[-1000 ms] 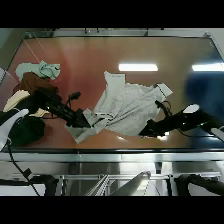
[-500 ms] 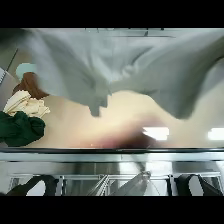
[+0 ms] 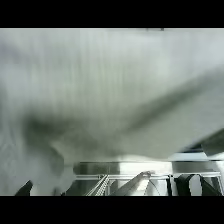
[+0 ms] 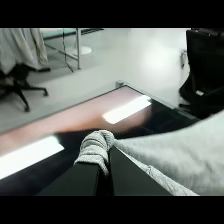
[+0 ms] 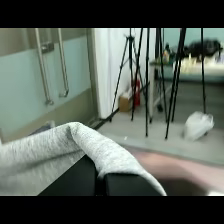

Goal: Fold the shirts.

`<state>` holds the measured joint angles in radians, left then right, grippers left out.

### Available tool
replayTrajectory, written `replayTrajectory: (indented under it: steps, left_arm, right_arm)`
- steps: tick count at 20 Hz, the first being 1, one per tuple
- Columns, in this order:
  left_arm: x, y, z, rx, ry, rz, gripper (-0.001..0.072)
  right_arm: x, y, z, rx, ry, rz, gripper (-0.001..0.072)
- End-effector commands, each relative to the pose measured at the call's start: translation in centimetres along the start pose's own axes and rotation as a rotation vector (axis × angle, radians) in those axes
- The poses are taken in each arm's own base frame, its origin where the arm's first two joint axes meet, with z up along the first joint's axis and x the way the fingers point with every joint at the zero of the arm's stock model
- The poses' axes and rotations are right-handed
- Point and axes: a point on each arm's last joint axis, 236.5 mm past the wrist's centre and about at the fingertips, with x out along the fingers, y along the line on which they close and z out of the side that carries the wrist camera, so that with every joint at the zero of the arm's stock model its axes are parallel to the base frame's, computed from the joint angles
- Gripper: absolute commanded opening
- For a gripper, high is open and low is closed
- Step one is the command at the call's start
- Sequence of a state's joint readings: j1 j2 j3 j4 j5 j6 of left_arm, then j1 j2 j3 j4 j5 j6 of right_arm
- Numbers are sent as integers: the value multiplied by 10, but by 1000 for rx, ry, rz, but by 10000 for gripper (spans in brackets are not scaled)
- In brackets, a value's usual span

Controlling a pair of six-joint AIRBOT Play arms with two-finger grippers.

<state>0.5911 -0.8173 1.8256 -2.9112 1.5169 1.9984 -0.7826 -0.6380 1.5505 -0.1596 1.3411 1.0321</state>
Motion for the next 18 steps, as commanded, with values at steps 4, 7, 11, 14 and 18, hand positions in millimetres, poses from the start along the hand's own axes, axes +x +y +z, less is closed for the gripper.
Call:
replayTrajectory:
  steps: [4, 7, 11, 14, 18]
  left_arm:
    - [116, 153, -182, -599, 386, -174, 23]
    - [200, 190, -321, -824, 663, -259, 25]
    - [273, 235, -463, -1004, 797, -307, -1]
    - [294, 271, -498, -1079, 786, -270, 0]
    - [292, 339, -455, -1179, 504, -129, 720]
  right_arm:
    - [74, -130, -201, 593, 353, 41, 15]
    - [119, -182, -351, 770, 542, -56, 16]
    - [167, -238, -480, 912, 556, -99, 16]
    - [189, -263, -509, 978, 535, -84, 17]
    - [196, -302, -474, 875, 513, -113, 341]
